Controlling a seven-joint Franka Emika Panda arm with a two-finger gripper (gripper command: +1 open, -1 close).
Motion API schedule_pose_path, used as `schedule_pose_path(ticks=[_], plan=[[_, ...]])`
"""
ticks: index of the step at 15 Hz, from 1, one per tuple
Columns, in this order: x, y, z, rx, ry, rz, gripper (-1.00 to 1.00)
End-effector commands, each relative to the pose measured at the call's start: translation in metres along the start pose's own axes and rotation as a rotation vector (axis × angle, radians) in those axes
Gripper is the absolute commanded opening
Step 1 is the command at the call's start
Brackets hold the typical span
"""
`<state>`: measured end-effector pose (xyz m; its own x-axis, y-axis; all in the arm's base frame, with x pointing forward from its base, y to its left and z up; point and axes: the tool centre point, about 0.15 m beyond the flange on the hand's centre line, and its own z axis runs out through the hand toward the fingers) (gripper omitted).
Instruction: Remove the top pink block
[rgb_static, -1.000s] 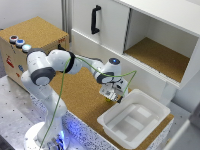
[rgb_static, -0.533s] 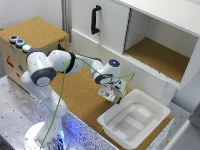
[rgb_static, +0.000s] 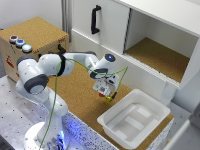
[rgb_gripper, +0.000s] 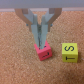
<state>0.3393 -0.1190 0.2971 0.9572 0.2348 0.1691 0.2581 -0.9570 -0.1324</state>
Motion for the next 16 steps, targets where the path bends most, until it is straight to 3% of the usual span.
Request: schedule_pose_path(ticks=[1,2,6,11,16], plan=[[-0.007,0.026,0.004,-0.057,0.015,-0.032,1.0],[-0.008,0.03,0.004,-0.086,0.02,-0.043,1.0],[-0.006,0.036,0.002,-0.088,0.019,-0.084,1.0],[-0.002,0.039,0.022,-0.132,0.006,-0.124,1.0],[-0.001,0.012,0.035,-0.108,-0.004,-0.252,1.0]])
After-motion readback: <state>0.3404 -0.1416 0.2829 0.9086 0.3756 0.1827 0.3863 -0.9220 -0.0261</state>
